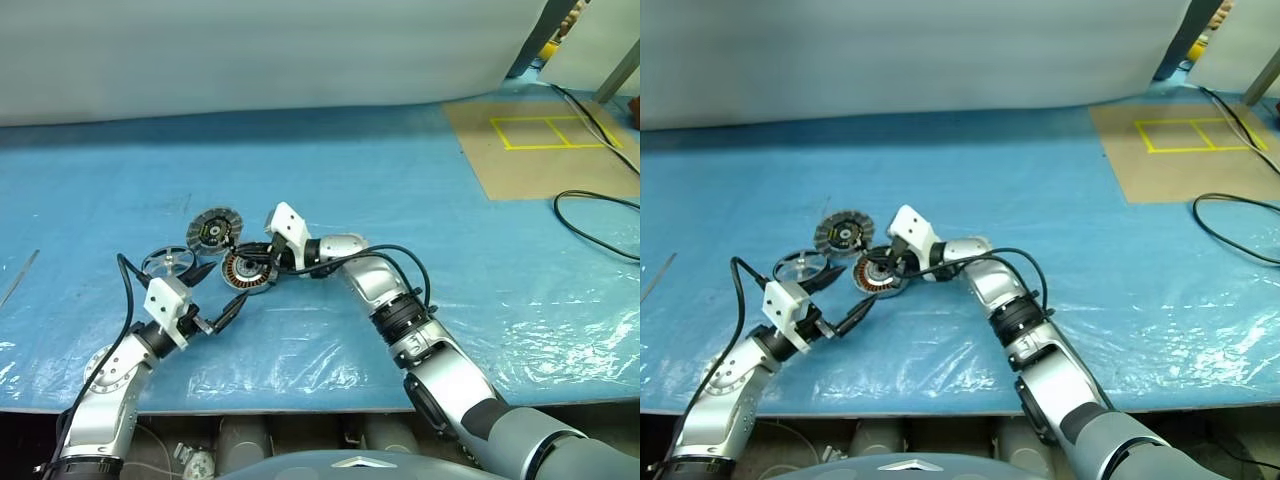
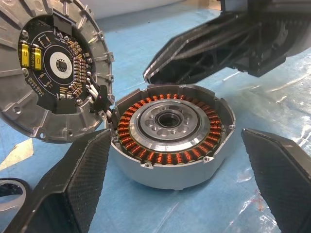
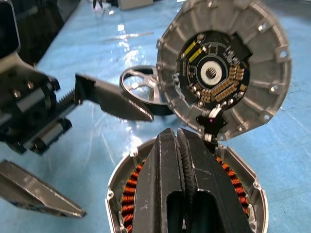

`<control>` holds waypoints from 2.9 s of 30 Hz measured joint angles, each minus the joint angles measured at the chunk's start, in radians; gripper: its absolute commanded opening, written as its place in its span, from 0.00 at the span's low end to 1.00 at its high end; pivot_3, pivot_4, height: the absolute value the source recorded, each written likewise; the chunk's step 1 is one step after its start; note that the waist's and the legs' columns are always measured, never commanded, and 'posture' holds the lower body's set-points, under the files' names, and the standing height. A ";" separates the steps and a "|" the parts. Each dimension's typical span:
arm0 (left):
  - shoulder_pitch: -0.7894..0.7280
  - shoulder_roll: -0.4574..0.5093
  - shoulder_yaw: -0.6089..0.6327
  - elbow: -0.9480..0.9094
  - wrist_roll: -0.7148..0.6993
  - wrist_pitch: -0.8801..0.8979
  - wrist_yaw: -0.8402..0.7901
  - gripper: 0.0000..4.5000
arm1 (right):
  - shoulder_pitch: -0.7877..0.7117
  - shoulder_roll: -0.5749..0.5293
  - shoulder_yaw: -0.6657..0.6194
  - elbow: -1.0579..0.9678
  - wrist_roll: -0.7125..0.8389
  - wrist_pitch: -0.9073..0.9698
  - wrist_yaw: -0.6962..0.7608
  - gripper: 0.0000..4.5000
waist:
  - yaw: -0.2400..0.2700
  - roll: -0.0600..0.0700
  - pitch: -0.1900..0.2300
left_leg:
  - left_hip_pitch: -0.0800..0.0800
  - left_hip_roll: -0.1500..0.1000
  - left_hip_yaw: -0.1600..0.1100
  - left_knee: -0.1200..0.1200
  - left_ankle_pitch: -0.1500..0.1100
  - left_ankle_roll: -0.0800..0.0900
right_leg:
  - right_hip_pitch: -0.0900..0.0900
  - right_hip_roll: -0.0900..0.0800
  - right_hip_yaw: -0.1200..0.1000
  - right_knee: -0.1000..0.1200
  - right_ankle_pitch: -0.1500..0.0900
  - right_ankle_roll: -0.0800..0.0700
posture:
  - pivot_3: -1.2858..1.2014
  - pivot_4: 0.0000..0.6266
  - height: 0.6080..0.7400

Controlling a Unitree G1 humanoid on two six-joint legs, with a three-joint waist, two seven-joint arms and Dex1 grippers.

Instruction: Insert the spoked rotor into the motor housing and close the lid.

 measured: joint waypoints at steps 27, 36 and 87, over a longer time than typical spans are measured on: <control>-0.373 0.544 0.046 0.287 -0.097 0.267 -0.523 0.64 | 0.034 -0.131 0.013 -0.117 0.024 0.039 0.142 0.00 | 0.023 -0.001 0.001 | 0.002 -0.001 -0.001 0.001 0.000 0.000 | 0.000 0.000 -0.001 0.003 0.001 0.001 | 0.52 0.24 1.00; -0.837 0.589 -0.166 0.831 0.205 -0.038 -0.716 0.64 | 0.066 -0.177 0.005 -0.265 0.079 0.140 0.163 0.00 | 0.033 -0.004 0.000 | 0.001 -0.001 -0.003 0.000 0.000 -0.001 | 0.000 0.000 -0.001 0.001 0.003 0.005 | 0.52 0.24 1.00; -0.967 0.450 -0.243 1.268 0.463 -0.598 -0.573 0.29 | 0.232 -0.293 0.014 -0.562 0.177 0.291 0.053 0.00 | 0.062 -0.005 0.001 | -0.001 -0.001 -0.005 0.002 0.000 -0.003 | 0.002 -0.001 -0.003 0.005 0.003 0.006 | 0.52 0.24 1.00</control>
